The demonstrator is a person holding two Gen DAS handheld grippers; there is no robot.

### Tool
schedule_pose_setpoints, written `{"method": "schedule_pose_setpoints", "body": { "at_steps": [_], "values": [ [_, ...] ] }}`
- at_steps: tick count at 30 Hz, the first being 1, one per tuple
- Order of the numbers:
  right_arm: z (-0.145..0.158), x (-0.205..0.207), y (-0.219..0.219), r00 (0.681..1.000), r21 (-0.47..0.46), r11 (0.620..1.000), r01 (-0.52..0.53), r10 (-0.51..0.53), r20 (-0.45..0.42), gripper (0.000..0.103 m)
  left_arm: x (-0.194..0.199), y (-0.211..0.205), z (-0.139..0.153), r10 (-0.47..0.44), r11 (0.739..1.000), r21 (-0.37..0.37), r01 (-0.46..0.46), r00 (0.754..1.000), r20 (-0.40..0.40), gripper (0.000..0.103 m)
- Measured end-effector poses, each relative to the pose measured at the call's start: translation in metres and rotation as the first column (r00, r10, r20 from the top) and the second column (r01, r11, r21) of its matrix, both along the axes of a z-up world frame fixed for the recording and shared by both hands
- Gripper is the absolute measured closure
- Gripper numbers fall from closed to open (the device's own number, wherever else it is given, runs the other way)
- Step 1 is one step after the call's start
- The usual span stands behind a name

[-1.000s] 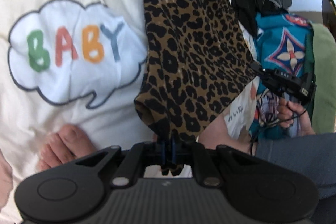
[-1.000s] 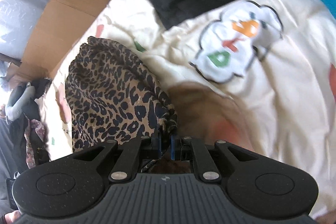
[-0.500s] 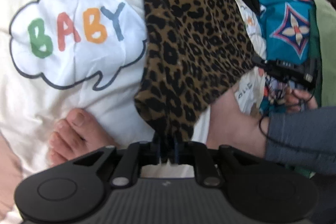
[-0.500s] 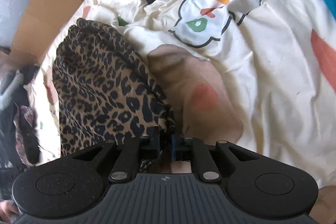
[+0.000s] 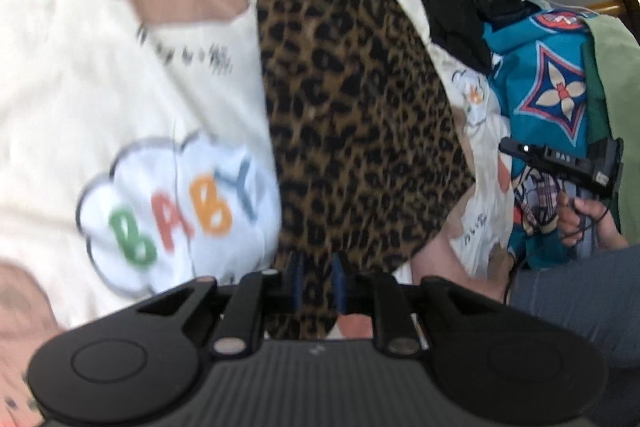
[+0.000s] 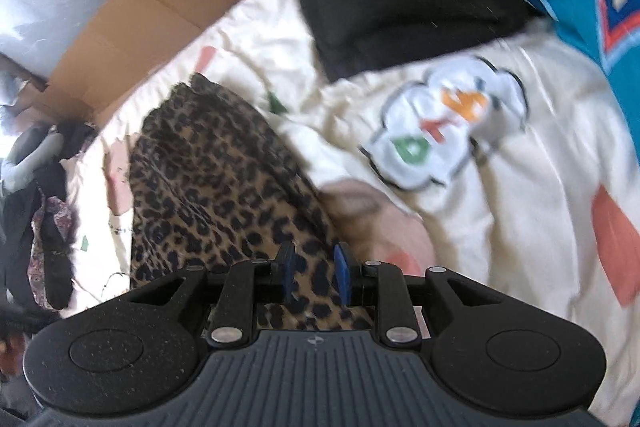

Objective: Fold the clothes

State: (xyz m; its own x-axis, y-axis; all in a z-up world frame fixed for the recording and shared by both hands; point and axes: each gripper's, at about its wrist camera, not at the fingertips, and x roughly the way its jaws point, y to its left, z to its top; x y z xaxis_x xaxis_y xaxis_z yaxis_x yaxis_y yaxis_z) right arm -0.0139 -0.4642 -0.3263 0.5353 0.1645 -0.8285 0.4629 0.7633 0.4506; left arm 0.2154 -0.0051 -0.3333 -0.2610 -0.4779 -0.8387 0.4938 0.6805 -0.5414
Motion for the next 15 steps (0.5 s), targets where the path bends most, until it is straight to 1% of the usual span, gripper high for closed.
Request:
{"method": "schedule_pose_setpoints", "body": {
  "at_steps": [5,9,12,15],
  "values": [
    [-0.001,0.016,0.001,0.999,-0.002,1.0,-0.018,0.018,0.047,0.08,0.03,-0.038,0.018,-0.028,1.0,-0.007,0.028,0.998,0.064,0.088],
    [-0.004,0.028,0.002,0.996,0.003,1.0,-0.027,0.027,0.082,0.08,0.048,-0.076,0.04,-0.042,0.998,-0.047,0.049,0.987,0.154,0.088],
    [-0.006,0.033,0.005,0.993,0.009,0.999,-0.039,0.038,0.108,0.08,0.062,-0.106,0.054,-0.006,0.997,-0.069,0.019,0.982,0.186,0.088],
    [-0.009,0.039,0.008,0.991,0.021,0.999,-0.039,0.036,0.131,0.08,0.07,-0.136,0.061,0.01,0.998,-0.058,0.001,0.979,0.202,0.088]
  ]
}}
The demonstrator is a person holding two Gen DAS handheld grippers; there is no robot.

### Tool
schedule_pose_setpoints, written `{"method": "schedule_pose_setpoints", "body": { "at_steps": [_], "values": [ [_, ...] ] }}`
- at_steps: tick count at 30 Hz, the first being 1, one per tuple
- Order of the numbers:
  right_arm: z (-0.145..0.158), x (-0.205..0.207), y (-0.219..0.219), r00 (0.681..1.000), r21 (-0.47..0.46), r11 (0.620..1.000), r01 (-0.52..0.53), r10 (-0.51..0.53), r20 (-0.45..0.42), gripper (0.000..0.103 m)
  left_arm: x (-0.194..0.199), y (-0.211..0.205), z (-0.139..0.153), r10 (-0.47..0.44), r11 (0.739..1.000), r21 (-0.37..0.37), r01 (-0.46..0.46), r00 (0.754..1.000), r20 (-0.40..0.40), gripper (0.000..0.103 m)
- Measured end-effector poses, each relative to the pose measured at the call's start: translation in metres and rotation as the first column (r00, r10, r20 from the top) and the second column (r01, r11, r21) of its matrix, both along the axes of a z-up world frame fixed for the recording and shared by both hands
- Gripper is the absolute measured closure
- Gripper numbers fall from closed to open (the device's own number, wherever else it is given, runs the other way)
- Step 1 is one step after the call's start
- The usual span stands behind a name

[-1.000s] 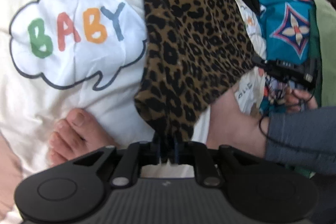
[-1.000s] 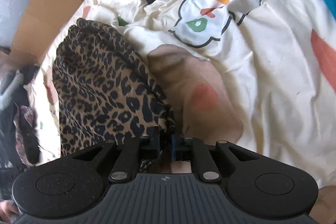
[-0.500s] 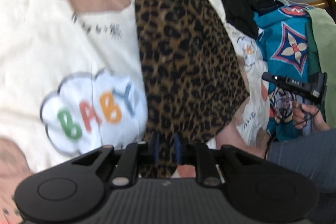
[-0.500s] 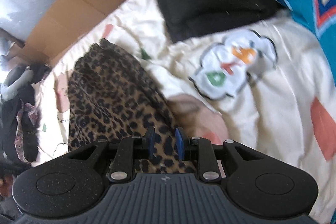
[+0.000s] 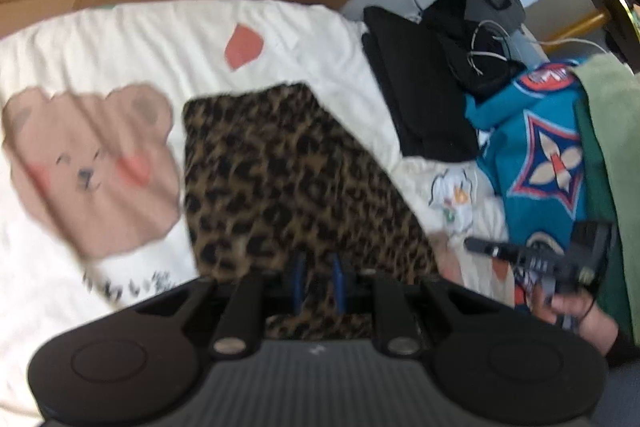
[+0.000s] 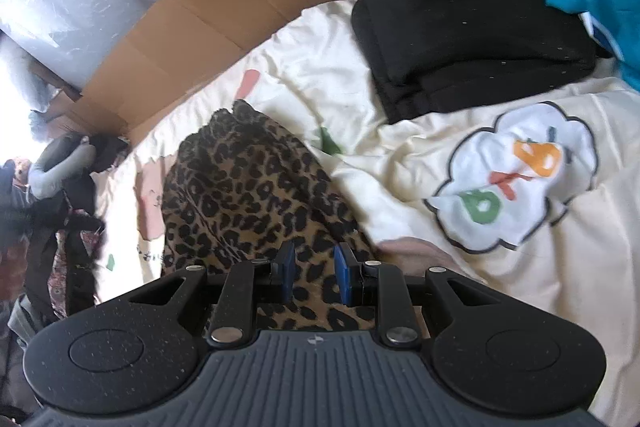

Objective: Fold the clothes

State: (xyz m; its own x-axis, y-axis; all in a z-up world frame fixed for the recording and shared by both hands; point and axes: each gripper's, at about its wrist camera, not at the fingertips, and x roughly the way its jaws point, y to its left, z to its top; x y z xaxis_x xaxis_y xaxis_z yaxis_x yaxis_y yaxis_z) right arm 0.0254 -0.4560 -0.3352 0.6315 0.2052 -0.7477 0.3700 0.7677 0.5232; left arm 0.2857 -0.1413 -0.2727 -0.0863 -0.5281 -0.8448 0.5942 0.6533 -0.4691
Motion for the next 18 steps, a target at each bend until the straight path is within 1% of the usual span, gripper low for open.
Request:
{"method": "schedule_pose_setpoints", "body": {
  "at_steps": [4,6,8,10,12,16,18],
  "values": [
    [-0.002,0.01,0.004,0.999,0.009,1.0,0.001,-0.001,0.046,0.08,0.009,-0.038,0.004,0.022,0.999,0.042,-0.022,1.0,0.017,0.088],
    [-0.005,0.014,0.006,0.998,0.017,1.0,0.001,-0.002,0.062,0.08,0.013,-0.057,0.007,0.016,0.999,0.048,-0.017,1.0,0.017,0.088],
    [-0.008,0.017,0.01,0.997,0.017,1.0,-0.002,0.0,0.071,0.08,0.016,-0.075,0.01,0.013,0.999,0.039,-0.013,1.0,-0.002,0.088],
    [-0.011,0.017,0.012,0.997,0.015,1.0,-0.007,0.005,0.083,0.08,0.019,-0.091,0.013,0.015,0.999,0.05,-0.015,1.0,0.003,0.088],
    [-0.013,0.017,0.014,0.996,0.004,1.0,-0.012,0.012,0.092,0.08,0.02,-0.107,0.016,0.016,0.998,0.064,-0.017,1.0,0.027,0.088],
    [-0.019,0.021,0.018,0.994,-0.014,1.0,-0.012,0.014,0.108,0.08,0.027,-0.135,0.017,0.067,0.993,0.089,-0.072,0.996,0.05,0.087],
    [-0.022,0.024,0.019,0.994,-0.027,0.999,-0.028,0.03,0.108,0.08,0.031,-0.147,0.013,0.105,0.988,0.108,-0.111,0.992,0.064,0.087]
  ]
}}
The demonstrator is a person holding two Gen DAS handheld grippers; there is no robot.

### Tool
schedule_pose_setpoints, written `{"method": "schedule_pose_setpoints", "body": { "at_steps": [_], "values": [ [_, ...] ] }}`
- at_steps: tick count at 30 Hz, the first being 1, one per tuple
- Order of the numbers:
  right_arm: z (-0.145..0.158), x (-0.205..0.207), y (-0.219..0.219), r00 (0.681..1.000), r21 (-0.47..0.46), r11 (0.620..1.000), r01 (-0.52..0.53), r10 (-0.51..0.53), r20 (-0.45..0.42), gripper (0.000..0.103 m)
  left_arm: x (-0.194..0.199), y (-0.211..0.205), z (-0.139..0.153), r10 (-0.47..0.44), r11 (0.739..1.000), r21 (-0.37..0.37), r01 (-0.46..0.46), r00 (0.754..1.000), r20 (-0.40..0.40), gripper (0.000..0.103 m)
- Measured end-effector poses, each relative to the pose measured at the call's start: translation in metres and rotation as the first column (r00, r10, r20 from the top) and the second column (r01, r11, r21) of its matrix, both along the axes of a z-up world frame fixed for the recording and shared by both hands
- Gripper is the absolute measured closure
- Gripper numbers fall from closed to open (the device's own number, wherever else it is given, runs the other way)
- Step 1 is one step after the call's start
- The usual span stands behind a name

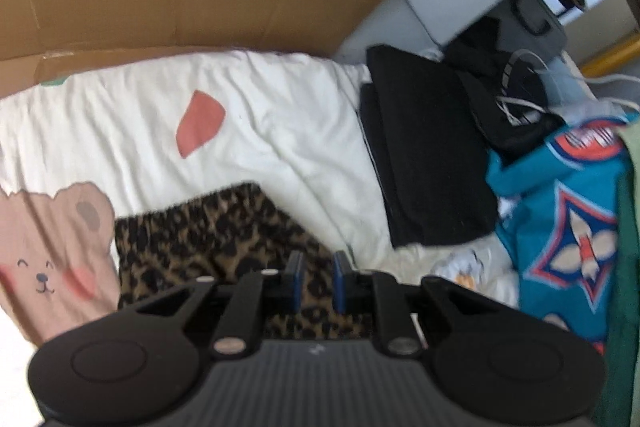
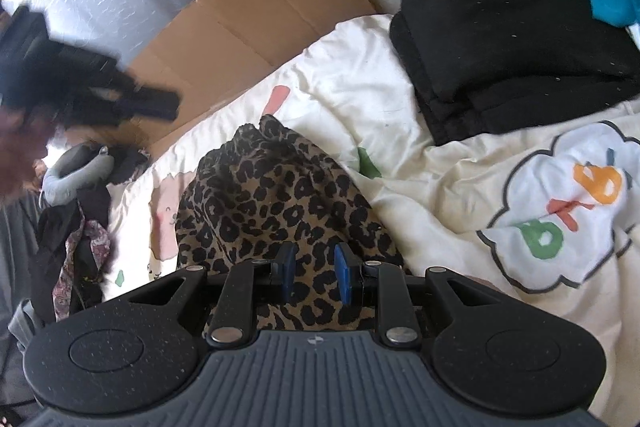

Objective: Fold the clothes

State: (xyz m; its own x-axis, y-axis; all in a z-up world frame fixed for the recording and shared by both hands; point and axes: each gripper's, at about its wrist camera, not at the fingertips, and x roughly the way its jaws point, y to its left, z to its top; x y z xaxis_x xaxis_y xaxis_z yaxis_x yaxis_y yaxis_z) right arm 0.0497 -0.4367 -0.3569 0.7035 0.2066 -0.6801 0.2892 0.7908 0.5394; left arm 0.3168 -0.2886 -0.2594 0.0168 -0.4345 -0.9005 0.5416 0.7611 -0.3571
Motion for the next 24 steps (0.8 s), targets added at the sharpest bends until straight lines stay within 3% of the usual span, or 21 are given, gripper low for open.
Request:
{"method": "schedule_pose_setpoints", "body": {
  "at_steps": [13,19,24],
  "values": [
    [-0.018,0.032,0.006,1.0,-0.064,0.998,-0.025,0.026,0.012,0.08,0.0,-0.054,-0.056,0.098,0.987,0.13,-0.098,0.995,0.003,0.088],
    [-0.027,0.047,0.009,0.999,-0.069,0.997,-0.036,0.037,0.011,0.08,-0.009,-0.06,-0.071,0.088,0.98,0.179,-0.09,0.996,0.018,0.088],
    [-0.034,0.055,0.012,0.999,-0.079,0.996,-0.049,0.049,-0.001,0.08,-0.006,-0.06,-0.092,0.087,0.965,0.251,-0.077,0.996,-0.029,0.088]
  ]
}}
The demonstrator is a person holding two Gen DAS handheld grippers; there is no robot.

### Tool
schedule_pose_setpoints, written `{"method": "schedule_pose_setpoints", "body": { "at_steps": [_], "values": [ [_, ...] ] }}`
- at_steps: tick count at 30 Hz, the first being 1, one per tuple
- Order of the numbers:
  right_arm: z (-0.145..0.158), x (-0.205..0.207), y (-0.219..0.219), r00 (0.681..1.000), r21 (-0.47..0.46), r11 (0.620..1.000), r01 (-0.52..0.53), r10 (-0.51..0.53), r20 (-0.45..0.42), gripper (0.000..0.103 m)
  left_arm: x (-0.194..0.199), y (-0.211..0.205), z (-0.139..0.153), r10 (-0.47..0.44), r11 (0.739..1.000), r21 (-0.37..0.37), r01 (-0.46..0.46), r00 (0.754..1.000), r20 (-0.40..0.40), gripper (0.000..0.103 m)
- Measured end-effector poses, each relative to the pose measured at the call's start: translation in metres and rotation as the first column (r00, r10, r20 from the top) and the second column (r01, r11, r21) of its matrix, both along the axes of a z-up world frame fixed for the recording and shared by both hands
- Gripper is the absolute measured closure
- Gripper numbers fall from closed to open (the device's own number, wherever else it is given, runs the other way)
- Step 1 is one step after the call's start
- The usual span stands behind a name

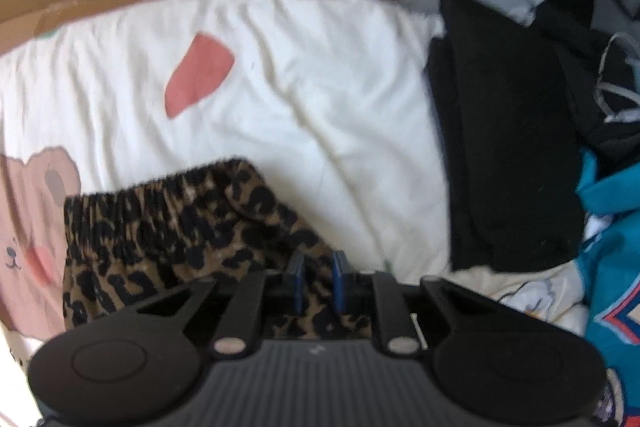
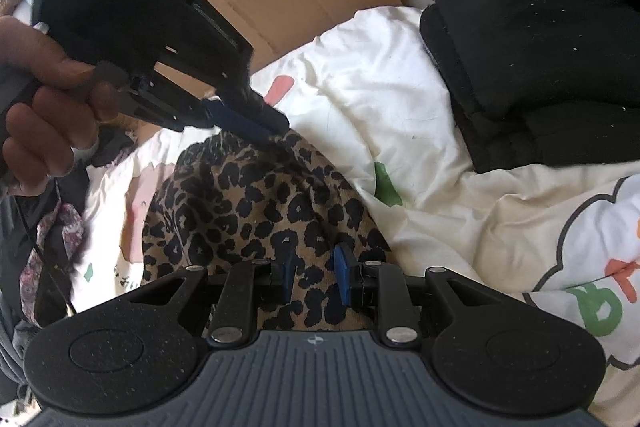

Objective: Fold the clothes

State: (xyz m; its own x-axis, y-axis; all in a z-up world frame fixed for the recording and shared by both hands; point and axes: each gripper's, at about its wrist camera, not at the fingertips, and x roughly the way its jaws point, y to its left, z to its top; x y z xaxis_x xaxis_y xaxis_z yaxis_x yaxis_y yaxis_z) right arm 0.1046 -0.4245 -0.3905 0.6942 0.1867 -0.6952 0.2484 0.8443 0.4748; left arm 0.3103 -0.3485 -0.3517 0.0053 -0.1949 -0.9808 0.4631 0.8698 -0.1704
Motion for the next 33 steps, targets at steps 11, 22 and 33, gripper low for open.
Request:
{"method": "schedule_pose_setpoints", "body": {
  "at_steps": [11,22,33],
  "values": [
    [-0.005,0.014,0.003,1.0,-0.027,1.0,-0.003,0.003,-0.017,0.08,0.014,0.004,-0.034,0.12,0.987,0.113,-0.112,0.991,-0.066,0.069],
    [-0.021,0.02,0.009,0.997,-0.038,0.999,-0.015,0.012,-0.071,0.065,0.01,0.015,-0.048,0.165,0.978,0.14,-0.154,0.984,-0.071,0.079],
    [-0.019,0.03,0.013,0.998,-0.057,0.998,-0.038,0.035,-0.057,0.066,0.013,0.023,-0.043,0.221,0.97,0.117,-0.212,0.972,-0.075,0.102]
  ]
}}
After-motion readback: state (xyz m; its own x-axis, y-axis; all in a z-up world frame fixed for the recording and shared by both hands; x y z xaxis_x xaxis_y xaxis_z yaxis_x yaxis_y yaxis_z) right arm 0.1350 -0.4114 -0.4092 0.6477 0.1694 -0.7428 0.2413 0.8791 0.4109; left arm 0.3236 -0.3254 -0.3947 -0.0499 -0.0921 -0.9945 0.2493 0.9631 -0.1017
